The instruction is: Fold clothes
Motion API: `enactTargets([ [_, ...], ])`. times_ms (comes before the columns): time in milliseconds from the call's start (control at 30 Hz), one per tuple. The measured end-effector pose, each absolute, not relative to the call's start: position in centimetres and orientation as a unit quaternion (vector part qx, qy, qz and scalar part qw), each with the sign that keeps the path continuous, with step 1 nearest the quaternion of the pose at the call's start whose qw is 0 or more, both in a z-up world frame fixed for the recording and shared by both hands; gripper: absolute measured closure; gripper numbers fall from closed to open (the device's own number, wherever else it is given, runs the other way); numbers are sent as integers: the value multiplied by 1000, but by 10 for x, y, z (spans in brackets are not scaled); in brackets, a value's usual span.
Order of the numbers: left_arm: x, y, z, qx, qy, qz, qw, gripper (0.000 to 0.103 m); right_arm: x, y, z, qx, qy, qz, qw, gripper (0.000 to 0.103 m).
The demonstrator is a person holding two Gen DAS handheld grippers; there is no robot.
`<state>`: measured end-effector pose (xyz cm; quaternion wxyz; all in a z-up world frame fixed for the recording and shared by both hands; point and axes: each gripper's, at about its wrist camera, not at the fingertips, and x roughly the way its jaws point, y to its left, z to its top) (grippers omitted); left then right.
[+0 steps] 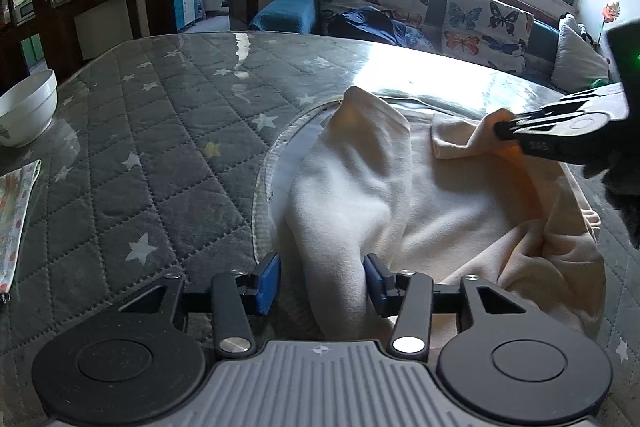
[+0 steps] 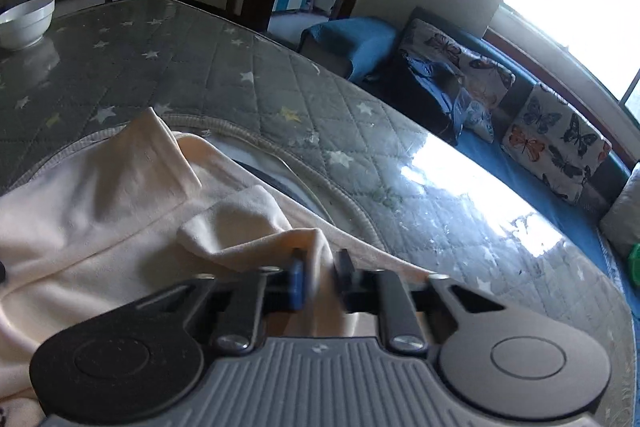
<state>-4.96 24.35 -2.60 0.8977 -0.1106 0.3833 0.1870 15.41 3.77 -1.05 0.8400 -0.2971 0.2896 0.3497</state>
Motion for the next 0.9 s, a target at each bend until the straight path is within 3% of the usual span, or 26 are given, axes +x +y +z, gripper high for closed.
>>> enactTargets([
  [300, -52, 239, -25, -96, 383, 202, 896, 40, 134, -36, 29, -268, 232, 302, 885, 96],
  [500, -53, 234, -23, -75, 381, 205, 898, 38, 110, -115, 50, -251, 219, 252, 909, 96],
  [667, -56, 229, -22, -59, 382, 197, 901, 35, 84, -181, 43, -236, 240, 206, 919, 96],
  [800, -59, 223, -23, -43, 383, 190, 903, 34, 73, -224, 16, -199, 300, 177, 916, 95],
  [900, -60, 223, -22, -36, 384, 188, 903, 32, 70, -255, -1, -145, 343, 160, 914, 86],
])
